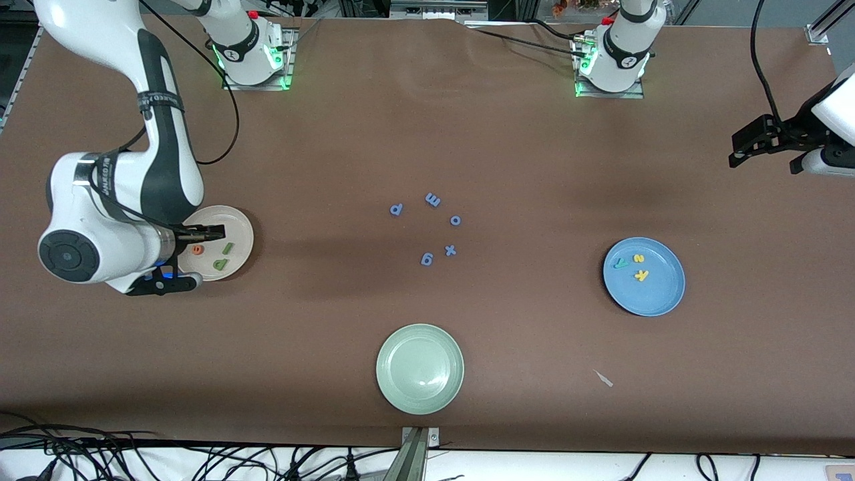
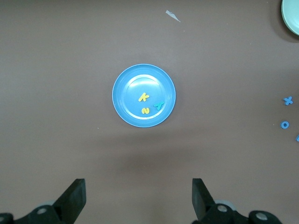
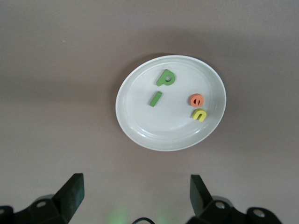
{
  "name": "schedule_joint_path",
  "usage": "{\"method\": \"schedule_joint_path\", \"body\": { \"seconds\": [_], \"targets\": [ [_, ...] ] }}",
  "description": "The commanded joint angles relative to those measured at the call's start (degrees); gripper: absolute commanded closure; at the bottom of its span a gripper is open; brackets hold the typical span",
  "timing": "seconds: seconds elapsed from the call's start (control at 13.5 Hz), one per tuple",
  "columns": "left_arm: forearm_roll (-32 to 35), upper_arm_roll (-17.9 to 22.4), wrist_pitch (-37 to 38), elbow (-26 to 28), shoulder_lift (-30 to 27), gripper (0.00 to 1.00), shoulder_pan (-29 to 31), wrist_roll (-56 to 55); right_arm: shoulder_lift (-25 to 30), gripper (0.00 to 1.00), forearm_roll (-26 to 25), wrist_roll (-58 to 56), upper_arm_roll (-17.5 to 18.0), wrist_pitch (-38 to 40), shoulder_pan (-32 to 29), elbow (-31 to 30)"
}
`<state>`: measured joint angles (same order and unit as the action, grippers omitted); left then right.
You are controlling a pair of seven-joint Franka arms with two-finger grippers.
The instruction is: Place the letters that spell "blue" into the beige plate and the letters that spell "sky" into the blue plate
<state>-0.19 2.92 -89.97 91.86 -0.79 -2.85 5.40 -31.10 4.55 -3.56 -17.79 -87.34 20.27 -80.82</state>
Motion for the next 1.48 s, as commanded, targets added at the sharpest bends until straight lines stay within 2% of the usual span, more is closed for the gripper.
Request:
{"method": "schedule_joint_path", "body": {
  "seconds": [0.0,0.15,0.3,0.52,0.66,0.81,1.4],
  "targets": [
    [1.95,-0.11,1.29,-1.94,0.62,0.0,-0.31,-0.57,6.8,0.0,-0.85,-0.05,2.22,1.47,-0.31,-2.66],
    [2.03,-0.02,1.29,-2.03,0.7,0.0,-0.22,-0.48,12.0,0.0,-2.87,1.78,5.82,1.12,-2.15,-6.96],
    [2.04,-0.2,1.29,-2.03,0.7,0.0,-0.31,-0.57,16.48,0.0,-3.05,3.2,11.52,-0.01,-7.24,-10.74],
    [1.95,-0.2,1.29,-2.03,0.7,0.0,-0.4,-0.57,24.13,0.0,-3.05,2.59,12.17,-0.64,-8.75,-15.41],
    [1.95,-0.2,1.29,-2.03,0.7,0.0,-0.4,-0.57,29.23,0.0,-3.05,2.5,12.17,0.06,-10.41,-17.17],
    [1.95,-0.11,1.29,-2.03,0.7,0.0,-0.4,-0.57,31.79,0.0,-3.05,2.41,12.52,1.73,-12.61,-16.92],
    [1.95,-0.2,1.29,-2.12,0.7,0.0,-0.4,-0.57,34.0,0.0,-4.63,2.41,12.52,6.3,-15.69,-13.49]
  ]
}}
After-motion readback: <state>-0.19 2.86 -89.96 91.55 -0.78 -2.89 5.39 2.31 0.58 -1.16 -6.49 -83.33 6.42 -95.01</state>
